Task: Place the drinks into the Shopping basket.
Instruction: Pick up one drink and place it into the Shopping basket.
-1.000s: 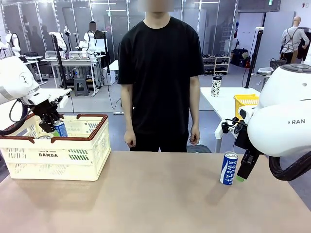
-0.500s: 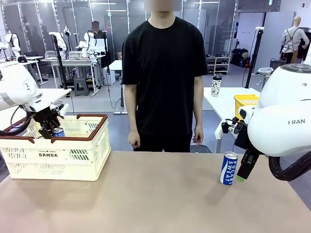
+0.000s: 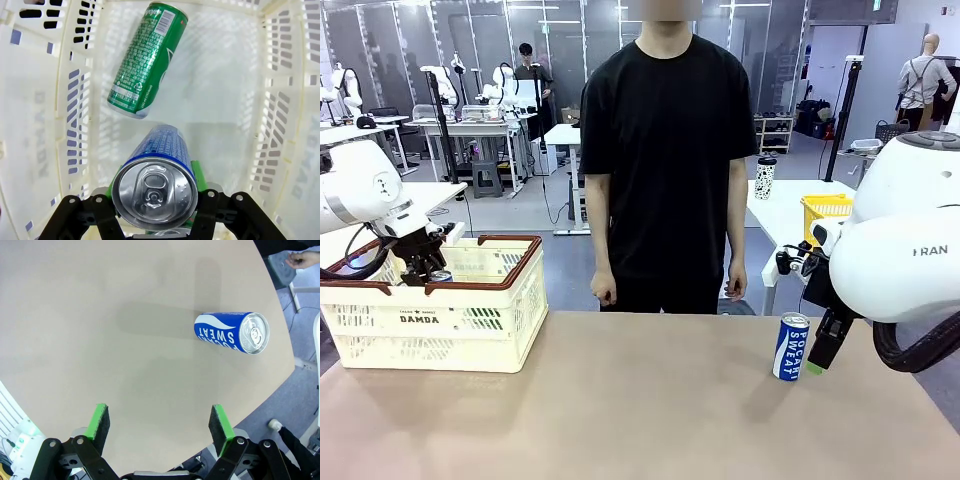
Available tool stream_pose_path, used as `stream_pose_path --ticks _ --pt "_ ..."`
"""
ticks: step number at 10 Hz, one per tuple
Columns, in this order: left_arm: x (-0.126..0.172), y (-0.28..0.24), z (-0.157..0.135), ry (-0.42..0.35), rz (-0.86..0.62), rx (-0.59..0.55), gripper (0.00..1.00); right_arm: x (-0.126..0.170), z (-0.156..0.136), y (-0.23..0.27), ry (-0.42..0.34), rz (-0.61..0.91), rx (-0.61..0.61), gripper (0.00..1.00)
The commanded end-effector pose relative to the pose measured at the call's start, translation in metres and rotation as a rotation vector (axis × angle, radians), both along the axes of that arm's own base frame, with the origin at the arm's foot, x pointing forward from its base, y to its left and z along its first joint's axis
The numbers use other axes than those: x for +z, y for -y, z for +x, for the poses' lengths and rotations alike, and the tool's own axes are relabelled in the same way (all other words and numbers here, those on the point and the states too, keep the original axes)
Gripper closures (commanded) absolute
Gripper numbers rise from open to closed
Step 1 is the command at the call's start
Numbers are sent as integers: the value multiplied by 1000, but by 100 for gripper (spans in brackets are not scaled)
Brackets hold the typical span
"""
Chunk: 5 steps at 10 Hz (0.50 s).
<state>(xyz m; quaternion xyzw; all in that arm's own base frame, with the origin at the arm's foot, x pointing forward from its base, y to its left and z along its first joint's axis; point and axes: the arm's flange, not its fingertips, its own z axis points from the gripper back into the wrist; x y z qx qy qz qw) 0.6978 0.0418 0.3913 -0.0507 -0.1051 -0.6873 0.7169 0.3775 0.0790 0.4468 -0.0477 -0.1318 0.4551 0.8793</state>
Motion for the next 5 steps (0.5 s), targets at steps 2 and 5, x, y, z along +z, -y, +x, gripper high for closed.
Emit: stream_pose_path --ticks 2,5 --pt "-1 1 11 -17 1 -6 42 0 0 0 -1 0 -2 0" --pt "-7 1 9 -7 3 -19 42 0 0 0 -1 0 -2 0"
